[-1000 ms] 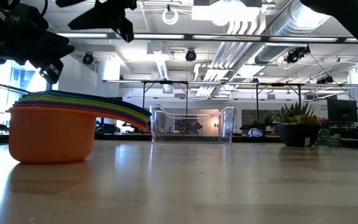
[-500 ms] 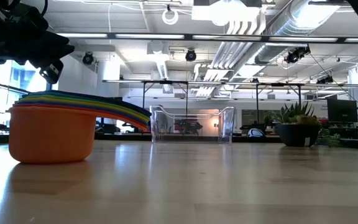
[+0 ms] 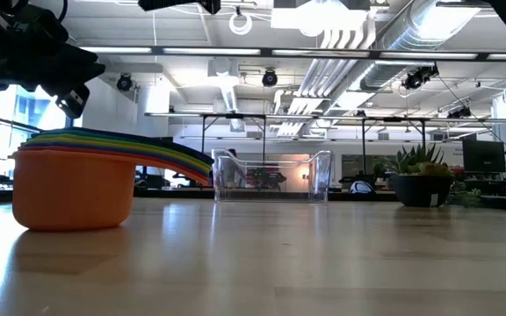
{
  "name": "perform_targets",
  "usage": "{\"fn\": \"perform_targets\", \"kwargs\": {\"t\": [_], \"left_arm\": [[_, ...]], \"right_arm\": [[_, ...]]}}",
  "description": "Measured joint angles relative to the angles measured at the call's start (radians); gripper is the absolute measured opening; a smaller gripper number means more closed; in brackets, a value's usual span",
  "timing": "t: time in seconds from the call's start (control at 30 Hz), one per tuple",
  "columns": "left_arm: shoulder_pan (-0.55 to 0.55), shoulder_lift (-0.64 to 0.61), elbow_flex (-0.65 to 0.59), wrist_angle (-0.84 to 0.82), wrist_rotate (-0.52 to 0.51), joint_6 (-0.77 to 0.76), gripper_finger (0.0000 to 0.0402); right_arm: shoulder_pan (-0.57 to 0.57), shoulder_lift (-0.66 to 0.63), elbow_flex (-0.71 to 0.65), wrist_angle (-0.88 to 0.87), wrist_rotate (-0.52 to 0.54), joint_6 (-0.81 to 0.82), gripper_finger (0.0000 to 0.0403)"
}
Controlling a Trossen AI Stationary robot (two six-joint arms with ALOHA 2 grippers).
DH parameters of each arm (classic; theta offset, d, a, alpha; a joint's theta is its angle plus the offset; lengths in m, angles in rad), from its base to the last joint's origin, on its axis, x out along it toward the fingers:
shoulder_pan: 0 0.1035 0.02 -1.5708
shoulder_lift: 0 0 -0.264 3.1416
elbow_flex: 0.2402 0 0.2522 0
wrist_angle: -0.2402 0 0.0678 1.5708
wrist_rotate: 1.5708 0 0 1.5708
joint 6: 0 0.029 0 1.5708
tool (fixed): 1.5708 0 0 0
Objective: Nest measuring cups in basket
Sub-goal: Put the nest of measuring cups into the transparent bin
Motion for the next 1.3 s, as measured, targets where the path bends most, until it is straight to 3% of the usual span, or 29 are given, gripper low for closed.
{"fn": "perform_targets", "kwargs": {"t": [0.73, 1.3], "left_arm": [[0.0, 0.001, 0.0, 0.0, 0.0, 0.0, 0.0071], [0.0, 0.007, 0.0, 0.0, 0.0, 0.0, 0.0071]], "right_arm": [[0.002, 0.163, -0.003, -0.103, 0.016, 0.079, 0.0349], [0.043, 0.254, -0.002, -0.106, 0.044, 0.075, 0.036]]}}
